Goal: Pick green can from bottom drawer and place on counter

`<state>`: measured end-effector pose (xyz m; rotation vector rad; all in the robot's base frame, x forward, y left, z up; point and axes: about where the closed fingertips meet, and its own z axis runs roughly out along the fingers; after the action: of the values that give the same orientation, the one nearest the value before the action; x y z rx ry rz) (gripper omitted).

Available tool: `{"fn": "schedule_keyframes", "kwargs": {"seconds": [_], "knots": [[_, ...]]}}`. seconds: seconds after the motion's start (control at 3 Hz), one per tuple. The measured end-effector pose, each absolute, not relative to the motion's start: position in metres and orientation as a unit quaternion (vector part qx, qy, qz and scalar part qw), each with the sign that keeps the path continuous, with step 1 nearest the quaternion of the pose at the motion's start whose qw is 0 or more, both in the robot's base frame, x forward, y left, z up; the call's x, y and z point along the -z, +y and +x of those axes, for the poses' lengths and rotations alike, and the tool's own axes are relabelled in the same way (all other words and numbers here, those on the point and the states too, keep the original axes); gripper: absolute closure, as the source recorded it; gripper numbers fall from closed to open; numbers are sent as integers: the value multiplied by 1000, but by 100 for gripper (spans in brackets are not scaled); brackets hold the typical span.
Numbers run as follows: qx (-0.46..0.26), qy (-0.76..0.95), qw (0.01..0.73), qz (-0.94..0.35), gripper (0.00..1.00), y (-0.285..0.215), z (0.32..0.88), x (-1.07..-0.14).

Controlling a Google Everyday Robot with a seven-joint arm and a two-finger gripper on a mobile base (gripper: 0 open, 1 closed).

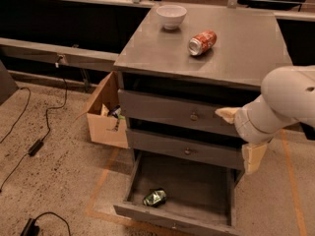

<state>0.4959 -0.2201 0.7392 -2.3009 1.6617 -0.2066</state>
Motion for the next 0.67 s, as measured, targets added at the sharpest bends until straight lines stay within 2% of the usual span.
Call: {"fn": "schedule_keyframes", "kwargs": {"seconds": [0.33, 0.67], "knots": [[85, 485, 119, -862, 0, -206, 500, -683], [85, 486, 119, -862, 0, -206, 500, -684]]}}
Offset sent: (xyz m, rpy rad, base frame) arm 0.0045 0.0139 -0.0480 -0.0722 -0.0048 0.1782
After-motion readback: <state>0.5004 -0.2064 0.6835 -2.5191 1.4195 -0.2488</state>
